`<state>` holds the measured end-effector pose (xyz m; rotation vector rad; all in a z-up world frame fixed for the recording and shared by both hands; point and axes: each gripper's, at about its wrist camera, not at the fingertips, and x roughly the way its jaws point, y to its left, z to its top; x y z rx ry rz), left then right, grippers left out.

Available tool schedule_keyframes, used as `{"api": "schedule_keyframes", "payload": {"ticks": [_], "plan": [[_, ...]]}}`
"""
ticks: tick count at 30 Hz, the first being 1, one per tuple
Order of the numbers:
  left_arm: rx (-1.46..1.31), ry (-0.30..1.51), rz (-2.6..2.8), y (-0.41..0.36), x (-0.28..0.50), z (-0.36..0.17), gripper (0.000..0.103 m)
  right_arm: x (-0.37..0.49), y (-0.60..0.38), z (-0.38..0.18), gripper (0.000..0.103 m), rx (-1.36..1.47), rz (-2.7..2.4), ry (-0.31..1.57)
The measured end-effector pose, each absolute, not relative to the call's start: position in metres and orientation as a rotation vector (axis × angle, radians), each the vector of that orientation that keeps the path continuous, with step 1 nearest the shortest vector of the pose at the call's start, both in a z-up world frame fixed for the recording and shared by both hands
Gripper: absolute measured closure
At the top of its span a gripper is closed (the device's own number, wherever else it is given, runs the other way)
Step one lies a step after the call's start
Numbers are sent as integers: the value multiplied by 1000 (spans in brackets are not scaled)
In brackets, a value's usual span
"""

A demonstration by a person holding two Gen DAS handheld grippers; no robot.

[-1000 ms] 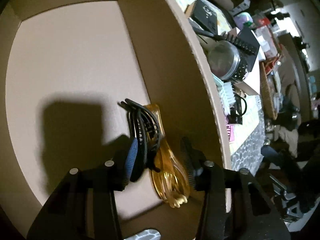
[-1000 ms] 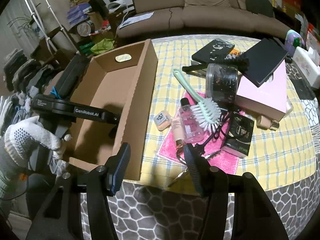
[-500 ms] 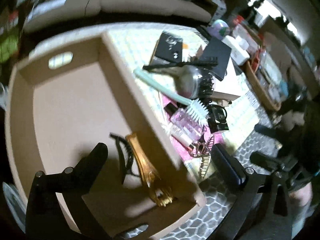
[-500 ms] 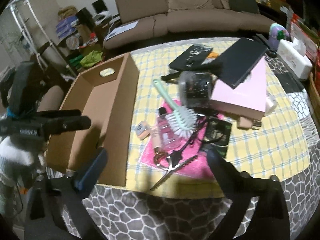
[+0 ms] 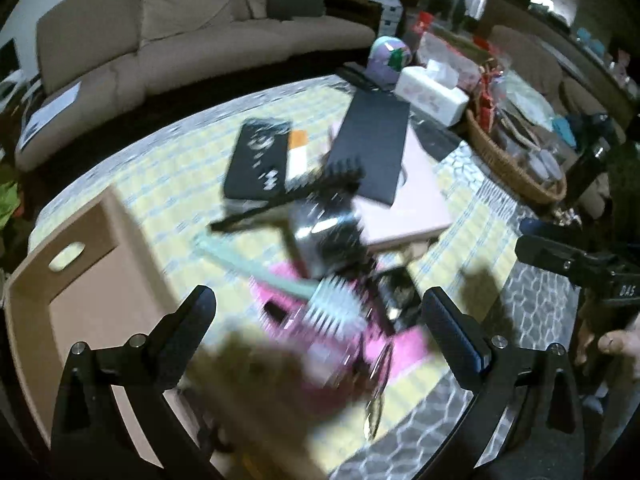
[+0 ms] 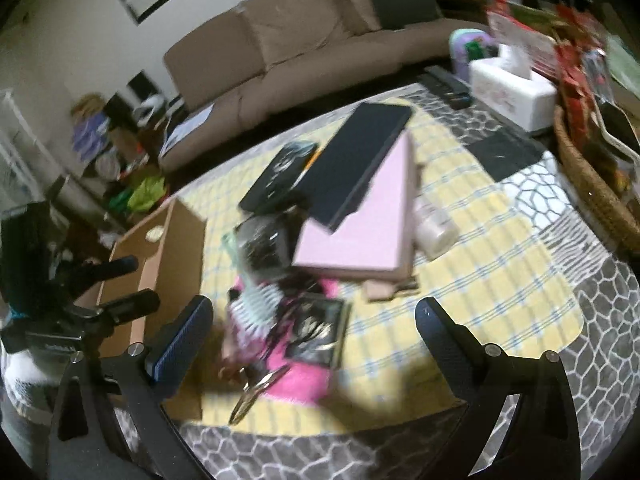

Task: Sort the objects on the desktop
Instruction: 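Move both tools back over the table toward the black case, then grasp the black flat case with the left tool and lift it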

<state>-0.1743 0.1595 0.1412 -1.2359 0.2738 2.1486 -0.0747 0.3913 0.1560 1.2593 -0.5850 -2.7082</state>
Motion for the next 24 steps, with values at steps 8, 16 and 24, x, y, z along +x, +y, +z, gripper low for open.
{"api": "schedule_keyframes", "payload": {"ticks": [8,16,24], "plan": [[-1180,490,2102,270,-218,125,0,-103,446,131,0,1252,-2761,-743],[-1192,644,2019,347,-258,92,0,-119,472,106,0,1288,-2745,-766],[-1301,560,1915,367,-289,70,0,-120,481,103,0,1266,-2721,-808]]}}
